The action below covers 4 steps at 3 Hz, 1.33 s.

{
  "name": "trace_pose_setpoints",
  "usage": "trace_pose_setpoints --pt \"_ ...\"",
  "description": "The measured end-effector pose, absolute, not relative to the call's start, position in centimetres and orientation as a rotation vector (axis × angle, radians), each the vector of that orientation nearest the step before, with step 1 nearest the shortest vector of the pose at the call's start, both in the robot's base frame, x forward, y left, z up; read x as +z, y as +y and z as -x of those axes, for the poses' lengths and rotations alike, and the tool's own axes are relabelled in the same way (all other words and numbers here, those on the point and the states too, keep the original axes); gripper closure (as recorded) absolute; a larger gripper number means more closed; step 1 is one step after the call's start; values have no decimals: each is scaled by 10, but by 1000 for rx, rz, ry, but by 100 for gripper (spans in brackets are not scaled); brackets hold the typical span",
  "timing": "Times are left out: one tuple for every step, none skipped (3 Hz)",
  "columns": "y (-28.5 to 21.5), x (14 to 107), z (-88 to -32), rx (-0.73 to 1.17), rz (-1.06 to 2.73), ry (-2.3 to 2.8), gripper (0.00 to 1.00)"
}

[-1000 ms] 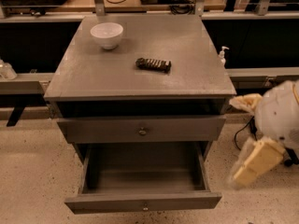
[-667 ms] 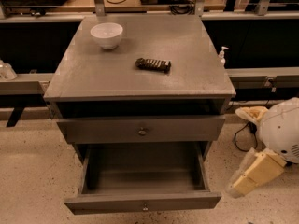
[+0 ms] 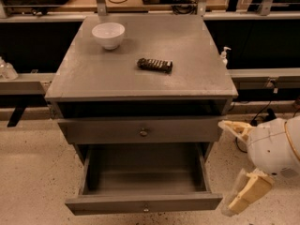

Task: Close middle drawer

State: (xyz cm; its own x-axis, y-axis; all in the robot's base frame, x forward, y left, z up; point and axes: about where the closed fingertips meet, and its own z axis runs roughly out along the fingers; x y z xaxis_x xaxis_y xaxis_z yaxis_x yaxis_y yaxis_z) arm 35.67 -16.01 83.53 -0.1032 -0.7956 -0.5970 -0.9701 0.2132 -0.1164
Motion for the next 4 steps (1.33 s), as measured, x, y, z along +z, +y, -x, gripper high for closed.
trace_pose_setpoints --pt "-154 843 -354 427 1638 1857 0" --pt "-154 842 -354 422 1645 1859 0" --pt "-145 809 -361 427 1684 1839 0" --pt "-131 735 -354 504 1655 1792 0"
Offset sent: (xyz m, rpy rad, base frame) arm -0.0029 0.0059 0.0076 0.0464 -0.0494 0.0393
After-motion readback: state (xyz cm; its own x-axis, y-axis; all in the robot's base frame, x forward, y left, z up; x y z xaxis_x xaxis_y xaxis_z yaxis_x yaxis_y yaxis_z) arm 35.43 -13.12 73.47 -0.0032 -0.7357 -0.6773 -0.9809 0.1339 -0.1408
